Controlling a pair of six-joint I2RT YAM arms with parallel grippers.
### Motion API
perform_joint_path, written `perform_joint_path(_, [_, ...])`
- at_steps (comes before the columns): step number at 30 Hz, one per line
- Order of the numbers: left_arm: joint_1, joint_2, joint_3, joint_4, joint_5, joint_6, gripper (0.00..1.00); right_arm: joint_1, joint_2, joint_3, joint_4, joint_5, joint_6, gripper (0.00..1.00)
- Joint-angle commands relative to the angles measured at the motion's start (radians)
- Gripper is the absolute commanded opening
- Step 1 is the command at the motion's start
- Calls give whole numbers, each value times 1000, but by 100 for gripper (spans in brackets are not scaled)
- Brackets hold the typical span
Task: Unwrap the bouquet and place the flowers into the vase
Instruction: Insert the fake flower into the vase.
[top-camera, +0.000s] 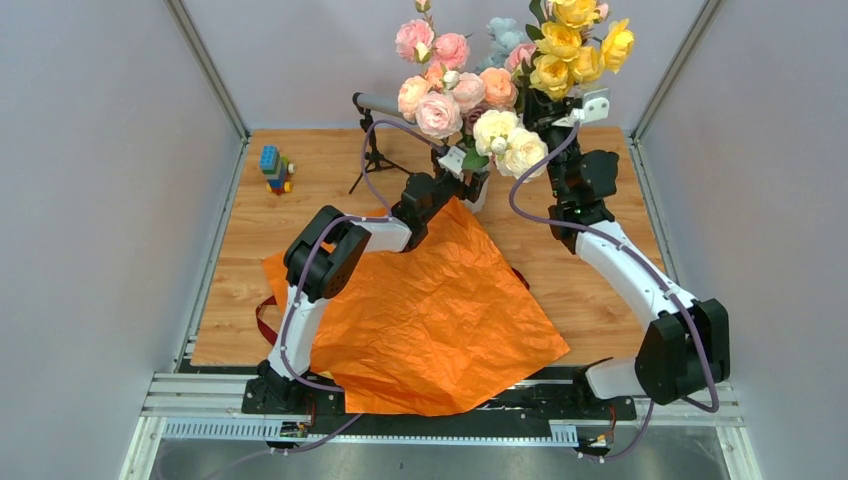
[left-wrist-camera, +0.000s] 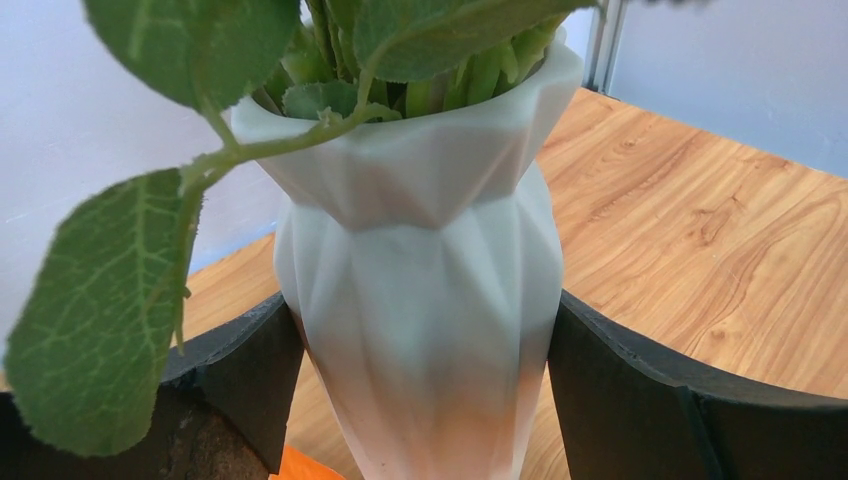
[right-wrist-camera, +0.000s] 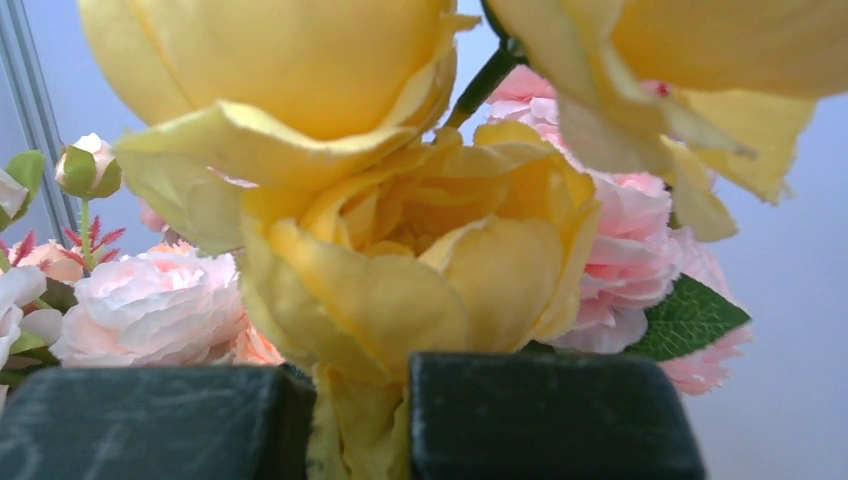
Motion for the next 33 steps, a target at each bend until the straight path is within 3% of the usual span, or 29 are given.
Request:
perform_joint_path(1, [-2,16,-22,45,13,46,50,7,38,93,-43,-17,-15,0])
perform_joint_path(11, [-1,15,-18,13,37,74,45,13,106,86,-96,-102,3,0])
perform_joint_path(30, [0,13,23,-56,34,75,46,18,171,-18,-81,-126,50,0])
perform_joint_path(33, [1,13,25,-59,31,65,47,19,154,-25,-88,-130,52,11])
